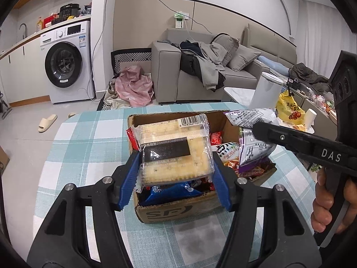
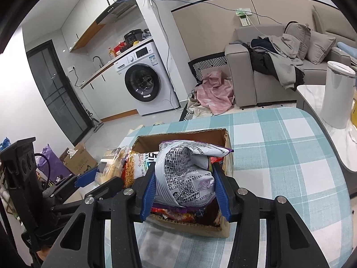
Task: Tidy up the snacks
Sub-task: 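Lift both packs and lower them into the cardboard box, then open both grippers in the box and withdraw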
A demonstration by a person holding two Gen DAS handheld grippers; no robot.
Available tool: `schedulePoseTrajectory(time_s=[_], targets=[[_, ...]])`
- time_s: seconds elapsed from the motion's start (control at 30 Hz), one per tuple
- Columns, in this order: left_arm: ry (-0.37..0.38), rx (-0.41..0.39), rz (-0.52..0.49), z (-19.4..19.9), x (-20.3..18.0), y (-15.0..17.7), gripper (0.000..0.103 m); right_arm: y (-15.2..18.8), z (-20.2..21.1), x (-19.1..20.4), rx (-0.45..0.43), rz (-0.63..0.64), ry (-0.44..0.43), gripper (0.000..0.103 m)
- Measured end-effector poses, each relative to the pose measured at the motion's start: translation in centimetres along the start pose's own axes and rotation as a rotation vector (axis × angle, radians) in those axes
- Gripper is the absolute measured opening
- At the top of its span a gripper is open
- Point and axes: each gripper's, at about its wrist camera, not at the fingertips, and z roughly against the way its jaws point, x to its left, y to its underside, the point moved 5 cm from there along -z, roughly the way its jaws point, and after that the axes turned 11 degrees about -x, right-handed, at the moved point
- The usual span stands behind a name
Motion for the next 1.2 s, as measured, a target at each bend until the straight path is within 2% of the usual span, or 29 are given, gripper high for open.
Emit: schedulePoseTrajectory(time_s=[0.83,0.9,0.97,1.0,1.03,1.13,1.2], targets=[[-0.044,0.041,-0.031,-6.8,1.3,1.1,0.059,-1.2,-5.6,-0.2,0.017,-0.052,0.018,0.048],[-0.043,0.055,-0.030,-6.9,1.5,1.3,0.059,-1.2,-5.5,-0.3,0.015,-0.059,0.017,0.052],[-0.048,0.054,-0.027,-6.9,1.6,1.4,0.061,-1.3,-5.1,-0.2,0.007,-0.048,0.007,0.060],[-0.049,0.055,-0.024,-6.9,1.7,1.4,0.062,-1.4,-4.8,-0.1,0.000,-0.041,0.004,0.070],[-0.042,0.056,-0.017,-6.8,1.8,1.5,0.063,-1.5,-4.6,-0.1,-0.006,-0.036,0.000,0.076],[-0.026,0.044,-0.009,-6.1,1.8,1.6,0.072,-1.3,-3.7,-0.3,-0.007,-0.039,-0.005,0.087],[-0.031,0.031,-0.023,-5.4,1.6,1.5,0.082,-1.2,-3.2,-0.5,-0.008,-0.048,-0.011,0.091]])
